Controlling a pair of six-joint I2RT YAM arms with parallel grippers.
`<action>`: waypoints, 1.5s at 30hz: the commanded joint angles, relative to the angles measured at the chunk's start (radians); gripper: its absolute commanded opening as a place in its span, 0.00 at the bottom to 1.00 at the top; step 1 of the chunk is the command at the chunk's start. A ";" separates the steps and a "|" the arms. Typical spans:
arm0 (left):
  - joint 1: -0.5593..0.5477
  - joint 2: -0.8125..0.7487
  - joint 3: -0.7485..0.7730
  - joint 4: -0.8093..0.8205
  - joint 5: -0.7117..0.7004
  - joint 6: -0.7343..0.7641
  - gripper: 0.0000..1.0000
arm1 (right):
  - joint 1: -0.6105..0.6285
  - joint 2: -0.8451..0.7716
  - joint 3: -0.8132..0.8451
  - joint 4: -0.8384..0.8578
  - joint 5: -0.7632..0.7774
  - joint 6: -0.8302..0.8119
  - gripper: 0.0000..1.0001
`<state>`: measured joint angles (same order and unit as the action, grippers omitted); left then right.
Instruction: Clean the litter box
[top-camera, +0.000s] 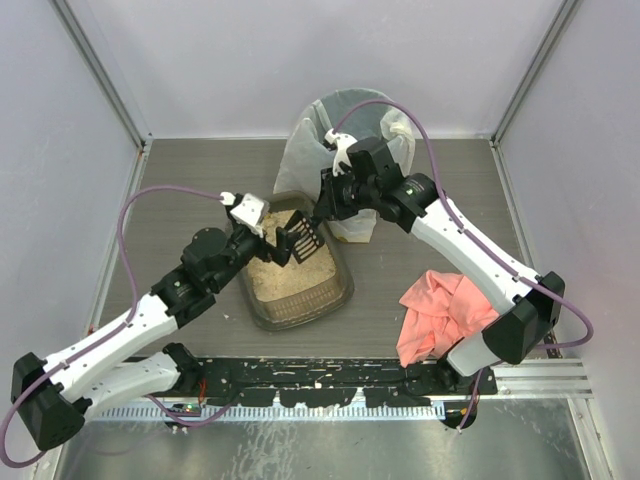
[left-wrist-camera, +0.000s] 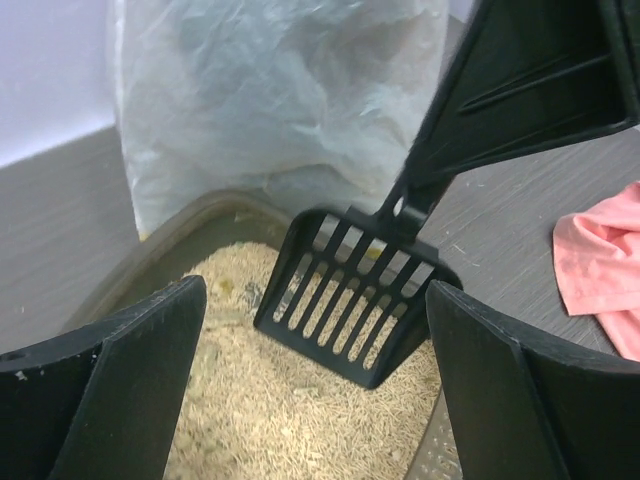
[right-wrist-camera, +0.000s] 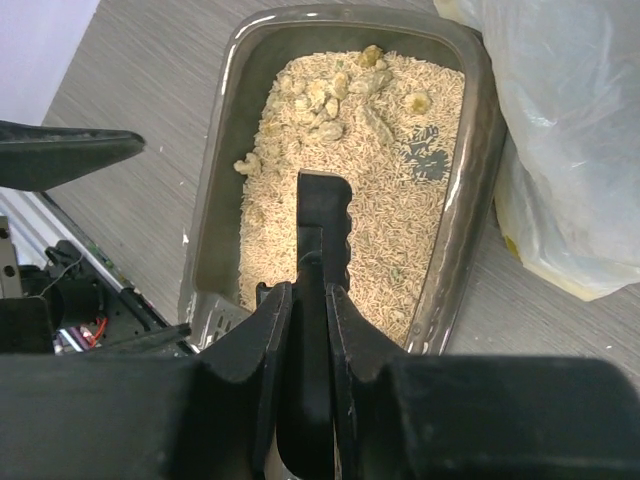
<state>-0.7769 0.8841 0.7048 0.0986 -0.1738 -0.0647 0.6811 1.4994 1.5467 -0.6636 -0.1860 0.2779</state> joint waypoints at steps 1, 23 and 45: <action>-0.001 0.044 0.087 0.148 0.141 0.130 0.91 | 0.001 -0.015 0.069 0.024 -0.052 0.025 0.01; -0.002 0.253 0.237 0.058 0.266 0.167 0.63 | 0.000 -0.011 0.102 0.016 -0.131 0.039 0.01; -0.003 0.271 0.262 0.032 0.282 0.077 0.00 | 0.000 -0.088 -0.007 0.191 0.042 0.098 0.26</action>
<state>-0.7769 1.1763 0.9310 0.0891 0.0990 0.0746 0.6838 1.4811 1.5578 -0.6201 -0.2451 0.3489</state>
